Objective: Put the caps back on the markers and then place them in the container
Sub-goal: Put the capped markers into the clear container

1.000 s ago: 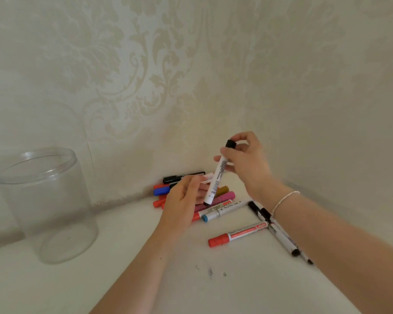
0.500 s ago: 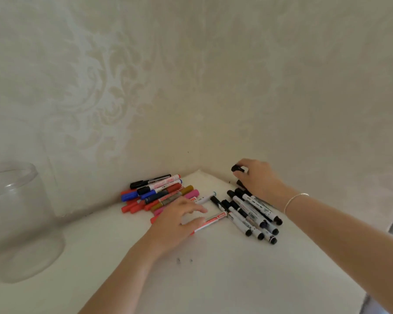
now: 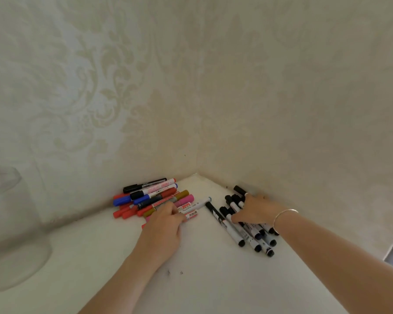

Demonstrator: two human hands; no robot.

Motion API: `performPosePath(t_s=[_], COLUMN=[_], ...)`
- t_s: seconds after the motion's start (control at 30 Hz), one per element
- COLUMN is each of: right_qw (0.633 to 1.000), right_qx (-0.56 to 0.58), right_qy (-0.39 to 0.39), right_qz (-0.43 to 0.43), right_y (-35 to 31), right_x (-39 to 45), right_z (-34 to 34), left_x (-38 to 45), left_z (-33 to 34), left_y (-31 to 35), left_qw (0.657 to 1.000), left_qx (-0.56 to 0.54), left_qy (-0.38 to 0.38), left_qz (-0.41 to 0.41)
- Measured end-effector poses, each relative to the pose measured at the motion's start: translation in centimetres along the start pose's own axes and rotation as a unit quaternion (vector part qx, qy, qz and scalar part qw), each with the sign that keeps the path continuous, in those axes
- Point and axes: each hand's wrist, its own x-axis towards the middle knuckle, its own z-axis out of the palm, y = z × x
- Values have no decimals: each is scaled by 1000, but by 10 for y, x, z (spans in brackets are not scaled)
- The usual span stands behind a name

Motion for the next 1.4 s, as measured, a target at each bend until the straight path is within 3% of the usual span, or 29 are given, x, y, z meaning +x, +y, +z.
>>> performPosePath(t_s=[0.13,0.33,0.5,0.7,0.9,1.13,1.3,1.4], right_qw=[999,994,988,979,956,933,882,829], right_qx=[27,99,148,201,288,357,441,507], right_qy=[-29,-12,11,-6,-19,27,123,183], right_qz=[-4,-34,-35,-25,-50,-46,-111,-147], right_y=[9,2,-6,-11,-14,-7,-2,-11], right_x=[9,22,28,35,42,46,42,29], right_z=[-4,6,7,5,2,-4,-18,-33], left_x=[1,5,25,45,40,40,42,46], left_z=[-2,24,47,45,47,42,39,33], left_y=[47,99,96,81,77,75,71,71], left_qw=[996,983,989,986,993,996,996,989], left_qx=[-64,-59,-43,-41,-56,-4,-2,-136], left_qy=[-57,-174,-143,-159,-99,-88,-89,-29], left_qz=[23,7,-18,-36,-33,2,-5,-40])
